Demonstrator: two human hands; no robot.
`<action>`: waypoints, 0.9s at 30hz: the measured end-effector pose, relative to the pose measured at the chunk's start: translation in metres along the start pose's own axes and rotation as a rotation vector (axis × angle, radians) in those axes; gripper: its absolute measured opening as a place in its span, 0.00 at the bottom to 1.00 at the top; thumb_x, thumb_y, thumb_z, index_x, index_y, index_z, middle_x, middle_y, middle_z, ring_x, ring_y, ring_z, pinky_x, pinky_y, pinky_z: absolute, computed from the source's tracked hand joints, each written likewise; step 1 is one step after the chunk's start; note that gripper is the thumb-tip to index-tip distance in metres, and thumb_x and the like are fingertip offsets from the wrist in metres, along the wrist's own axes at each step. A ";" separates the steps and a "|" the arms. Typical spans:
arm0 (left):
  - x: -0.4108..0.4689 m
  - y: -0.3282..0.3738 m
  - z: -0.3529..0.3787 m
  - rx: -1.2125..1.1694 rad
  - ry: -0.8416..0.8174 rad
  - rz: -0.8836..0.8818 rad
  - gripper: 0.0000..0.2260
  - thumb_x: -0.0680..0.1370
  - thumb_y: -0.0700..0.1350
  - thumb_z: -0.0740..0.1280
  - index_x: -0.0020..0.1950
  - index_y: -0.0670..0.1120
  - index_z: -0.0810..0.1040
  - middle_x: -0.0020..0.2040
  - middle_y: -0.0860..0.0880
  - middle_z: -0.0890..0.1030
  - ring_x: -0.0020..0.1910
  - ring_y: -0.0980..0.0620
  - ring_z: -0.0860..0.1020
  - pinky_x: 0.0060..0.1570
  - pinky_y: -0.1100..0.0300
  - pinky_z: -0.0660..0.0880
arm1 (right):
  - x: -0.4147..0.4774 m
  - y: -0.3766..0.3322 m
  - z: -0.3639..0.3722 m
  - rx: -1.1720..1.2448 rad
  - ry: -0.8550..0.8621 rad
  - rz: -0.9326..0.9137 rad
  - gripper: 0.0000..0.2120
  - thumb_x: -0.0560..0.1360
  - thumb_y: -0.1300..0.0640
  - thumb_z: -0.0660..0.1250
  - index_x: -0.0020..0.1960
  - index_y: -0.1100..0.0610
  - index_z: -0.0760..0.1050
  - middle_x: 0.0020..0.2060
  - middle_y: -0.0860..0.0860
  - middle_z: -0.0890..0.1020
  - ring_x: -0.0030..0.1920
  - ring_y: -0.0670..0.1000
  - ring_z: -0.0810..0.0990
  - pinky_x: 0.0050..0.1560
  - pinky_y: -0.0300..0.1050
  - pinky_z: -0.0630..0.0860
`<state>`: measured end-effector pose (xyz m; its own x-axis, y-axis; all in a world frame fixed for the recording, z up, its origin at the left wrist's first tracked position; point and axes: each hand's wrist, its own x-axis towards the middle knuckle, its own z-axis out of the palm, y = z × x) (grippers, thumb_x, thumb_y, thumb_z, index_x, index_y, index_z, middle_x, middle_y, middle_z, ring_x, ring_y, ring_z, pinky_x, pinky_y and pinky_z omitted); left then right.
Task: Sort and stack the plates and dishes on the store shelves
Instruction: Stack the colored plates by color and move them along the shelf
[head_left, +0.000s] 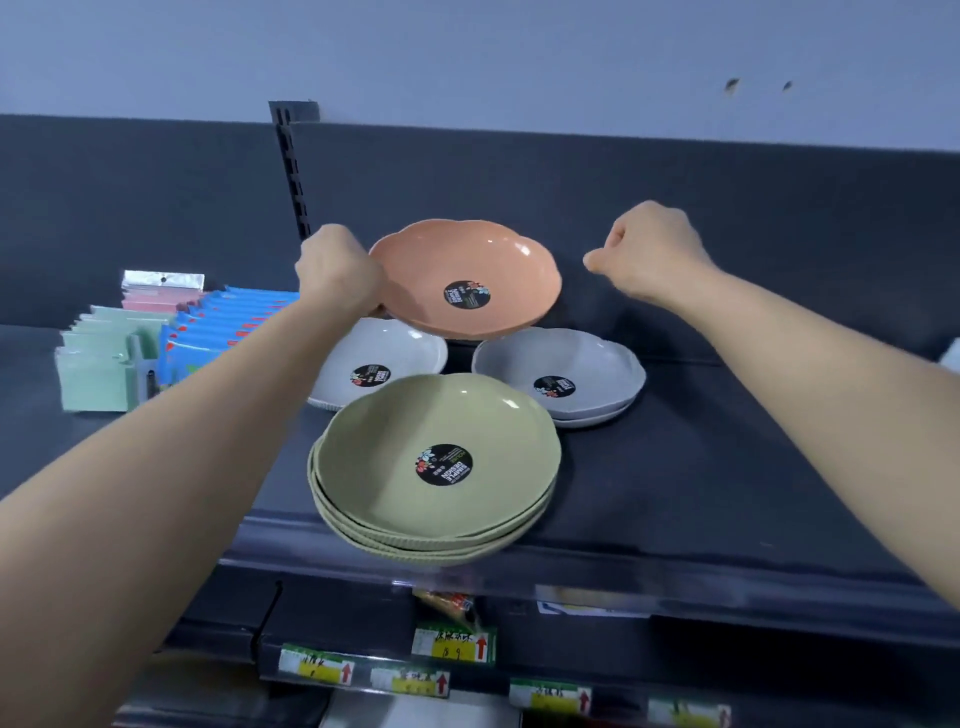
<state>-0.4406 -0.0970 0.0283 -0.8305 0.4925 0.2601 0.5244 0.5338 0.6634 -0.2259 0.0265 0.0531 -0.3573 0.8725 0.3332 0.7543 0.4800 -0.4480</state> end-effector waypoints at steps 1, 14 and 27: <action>-0.006 0.013 0.009 -0.019 -0.032 0.028 0.16 0.73 0.31 0.62 0.29 0.42 0.61 0.28 0.46 0.67 0.28 0.45 0.68 0.23 0.60 0.64 | 0.000 0.011 -0.010 -0.012 0.045 0.021 0.12 0.73 0.56 0.66 0.48 0.65 0.77 0.47 0.57 0.82 0.45 0.58 0.79 0.49 0.53 0.79; -0.124 0.187 0.151 -0.215 -0.496 0.298 0.11 0.73 0.34 0.58 0.31 0.43 0.65 0.38 0.42 0.78 0.38 0.42 0.78 0.36 0.56 0.74 | -0.041 0.190 -0.129 -0.228 0.257 0.376 0.05 0.72 0.61 0.64 0.41 0.63 0.75 0.41 0.58 0.80 0.39 0.60 0.76 0.37 0.45 0.71; -0.183 0.231 0.245 -0.202 -0.631 0.188 0.14 0.73 0.33 0.60 0.29 0.43 0.65 0.33 0.43 0.78 0.36 0.43 0.78 0.31 0.57 0.78 | -0.042 0.260 -0.138 -0.230 0.180 0.365 0.10 0.73 0.58 0.64 0.48 0.63 0.78 0.47 0.58 0.82 0.49 0.62 0.78 0.47 0.49 0.76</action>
<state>-0.1217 0.1044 -0.0375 -0.4284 0.9030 -0.0342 0.5525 0.2917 0.7808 0.0615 0.1017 0.0373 0.0396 0.9412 0.3356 0.9228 0.0943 -0.3734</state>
